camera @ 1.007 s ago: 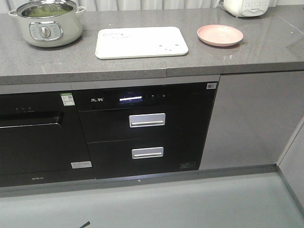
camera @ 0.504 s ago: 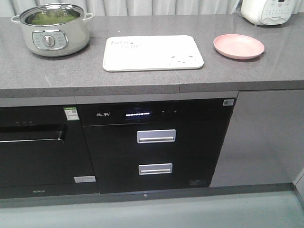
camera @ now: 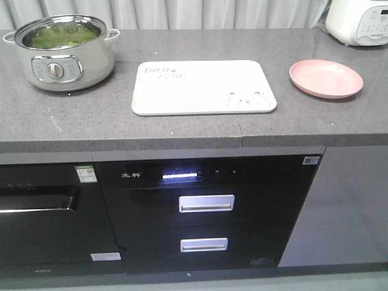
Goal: Transfer vegetables to tray and serve
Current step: 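Drive closer and align the base in front of the tray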
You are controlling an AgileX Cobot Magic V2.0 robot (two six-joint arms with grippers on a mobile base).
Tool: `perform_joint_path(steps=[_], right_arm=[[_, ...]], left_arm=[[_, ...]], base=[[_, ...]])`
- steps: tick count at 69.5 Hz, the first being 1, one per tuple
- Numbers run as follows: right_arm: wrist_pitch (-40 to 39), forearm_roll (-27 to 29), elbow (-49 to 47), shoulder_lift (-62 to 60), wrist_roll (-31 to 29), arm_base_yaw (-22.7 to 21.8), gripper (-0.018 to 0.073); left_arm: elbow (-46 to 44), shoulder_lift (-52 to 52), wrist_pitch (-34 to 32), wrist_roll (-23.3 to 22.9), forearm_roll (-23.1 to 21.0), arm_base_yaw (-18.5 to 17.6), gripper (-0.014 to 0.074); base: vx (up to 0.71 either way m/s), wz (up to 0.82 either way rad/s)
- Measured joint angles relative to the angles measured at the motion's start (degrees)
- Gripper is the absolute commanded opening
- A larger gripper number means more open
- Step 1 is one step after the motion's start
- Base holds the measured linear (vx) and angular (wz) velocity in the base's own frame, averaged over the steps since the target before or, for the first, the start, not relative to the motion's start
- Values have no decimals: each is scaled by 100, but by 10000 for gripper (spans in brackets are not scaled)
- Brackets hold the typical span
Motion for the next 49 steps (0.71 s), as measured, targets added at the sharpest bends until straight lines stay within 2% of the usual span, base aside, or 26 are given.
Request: perform_joint_path(steps=[49], right_arm=[[0, 0, 0, 0, 0, 0, -4]], left_arm=[[0, 0, 0, 0, 0, 0, -6]], base=[[20, 2]])
